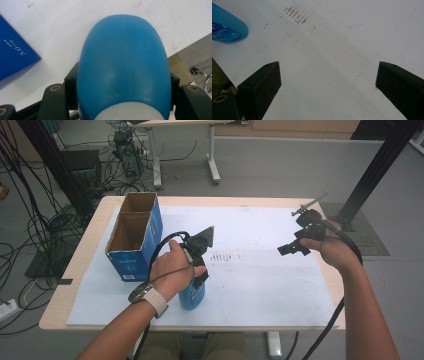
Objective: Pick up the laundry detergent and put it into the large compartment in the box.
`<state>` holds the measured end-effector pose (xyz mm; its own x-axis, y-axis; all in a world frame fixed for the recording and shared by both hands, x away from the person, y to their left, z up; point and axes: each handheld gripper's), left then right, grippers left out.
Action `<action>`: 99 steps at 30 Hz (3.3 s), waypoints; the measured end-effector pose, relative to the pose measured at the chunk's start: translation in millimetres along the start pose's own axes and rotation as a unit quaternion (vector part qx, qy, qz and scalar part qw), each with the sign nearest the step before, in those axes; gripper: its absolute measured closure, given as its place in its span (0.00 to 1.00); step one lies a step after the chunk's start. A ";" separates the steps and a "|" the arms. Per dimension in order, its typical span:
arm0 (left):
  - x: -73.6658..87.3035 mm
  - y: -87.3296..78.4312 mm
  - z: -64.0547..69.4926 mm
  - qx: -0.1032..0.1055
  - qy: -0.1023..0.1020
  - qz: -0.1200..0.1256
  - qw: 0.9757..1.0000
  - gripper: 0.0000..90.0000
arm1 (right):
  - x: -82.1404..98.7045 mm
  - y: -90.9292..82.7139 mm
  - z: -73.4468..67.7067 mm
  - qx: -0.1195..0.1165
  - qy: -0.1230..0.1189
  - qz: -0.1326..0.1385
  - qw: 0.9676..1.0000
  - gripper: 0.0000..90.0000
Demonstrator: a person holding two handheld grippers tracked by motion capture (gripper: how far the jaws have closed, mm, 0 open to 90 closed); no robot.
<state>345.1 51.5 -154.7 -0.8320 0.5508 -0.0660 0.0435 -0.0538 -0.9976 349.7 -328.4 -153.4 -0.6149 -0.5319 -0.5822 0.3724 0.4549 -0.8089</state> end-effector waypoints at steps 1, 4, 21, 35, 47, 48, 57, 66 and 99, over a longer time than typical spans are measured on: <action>-0.2 0.0 0.0 0.000 0.000 -0.001 1.000 0.43 | -0.3 -0.3 -0.1 0.000 0.000 0.001 1.000 0.07; 0.1 0.1 0.4 -0.001 -0.001 0.001 1.000 0.43 | -1.4 -0.9 -0.7 0.000 -0.002 0.001 1.000 0.07; 1.2 -0.2 0.5 -0.001 0.000 0.003 1.000 0.43 | -4.3 -1.8 -3.9 0.001 -0.005 0.003 1.000 0.07; 2.2 -0.3 0.7 -0.002 -0.001 0.003 1.000 0.43 | -7.1 -0.8 -3.8 0.000 -0.005 0.000 1.000 0.07; 2.9 -0.4 1.0 -0.002 -0.001 0.004 1.000 0.43 | -6.9 -0.9 -4.1 -0.001 -0.007 0.001 1.000 0.07; 2.9 -0.5 1.0 -0.002 0.000 0.004 1.000 0.43 | -7.0 -1.1 -4.2 -0.001 -0.006 0.001 1.000 0.07; 3.6 -0.4 1.3 -0.002 -0.001 0.005 1.000 0.43 | -6.3 -1.4 -3.8 -0.001 -0.005 0.001 1.000 0.07; 2.8 -0.4 1.1 -0.002 -0.002 0.004 1.000 0.43 | -5.2 -3.6 -2.8 0.001 -0.004 0.002 1.000 0.07; 4.7 -0.5 1.5 -0.002 -0.003 0.008 1.000 0.43 | -1.9 -2.1 -3.2 0.000 -0.003 0.002 1.000 0.07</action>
<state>340.4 52.8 -154.5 -0.8341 0.5456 -0.0817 0.0590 -0.0590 -0.9965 347.8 -326.0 -150.3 -0.6091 -0.5348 -0.5857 0.3742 0.4574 -0.8067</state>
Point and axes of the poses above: each handheld gripper's, and its own axes: y roughly forward along the jaws, x roughly out of its underside, z roughly to its right, and after that the axes turned 5 degrees about z, right-handed
